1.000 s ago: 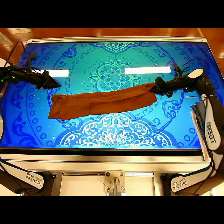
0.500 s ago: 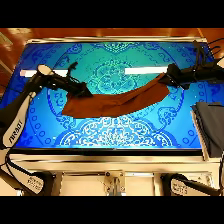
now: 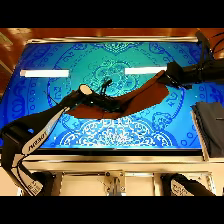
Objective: Fold the shirts.
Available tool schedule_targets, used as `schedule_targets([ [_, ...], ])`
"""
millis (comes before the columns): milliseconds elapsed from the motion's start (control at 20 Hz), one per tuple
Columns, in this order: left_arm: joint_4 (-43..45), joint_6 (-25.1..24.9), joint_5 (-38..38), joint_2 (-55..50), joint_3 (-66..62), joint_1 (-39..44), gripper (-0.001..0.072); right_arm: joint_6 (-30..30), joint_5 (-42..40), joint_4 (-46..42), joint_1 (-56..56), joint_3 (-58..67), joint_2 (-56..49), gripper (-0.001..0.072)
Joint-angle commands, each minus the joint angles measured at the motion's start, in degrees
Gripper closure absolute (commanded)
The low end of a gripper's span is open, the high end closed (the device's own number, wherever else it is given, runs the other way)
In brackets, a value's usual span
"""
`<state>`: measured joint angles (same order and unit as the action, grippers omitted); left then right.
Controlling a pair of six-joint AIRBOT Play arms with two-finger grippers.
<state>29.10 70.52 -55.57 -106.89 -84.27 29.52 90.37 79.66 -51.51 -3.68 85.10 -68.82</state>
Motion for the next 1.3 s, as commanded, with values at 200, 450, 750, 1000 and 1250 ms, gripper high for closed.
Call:
schedule_targets([
  [200, -3.6, 4.1, 10.1, -3.9, -2.3, 6.0, 0.0676, 1.3, 3.1, -0.5, 0.3, 0.1, 5.4, 0.0645],
  [450, 0.9, 1.7, 3.0, 1.0, -2.8, -3.2, 0.0678, 2.2, -1.4, -3.3, 1.6, 0.0, 3.9, 0.0644],
  [750, 20.0, 2.9, -5.8, 16.5, -2.8, -24.3, 0.0678, 0.3, -19.1, -3.5, 19.7, 0.0, -5.9, 0.0645],
  [1000, 20.2, 3.7, -8.1, 29.6, -2.8, -39.5, 0.0677, 0.0, -41.1, -2.1, 35.5, 0.1, -19.4, 0.0645],
  [1250, 20.2, 3.7, -14.7, 36.8, -2.8, -43.9, 0.0677, 0.1, -59.9, 12.3, 44.1, 0.1, -33.7, 0.0645],
])
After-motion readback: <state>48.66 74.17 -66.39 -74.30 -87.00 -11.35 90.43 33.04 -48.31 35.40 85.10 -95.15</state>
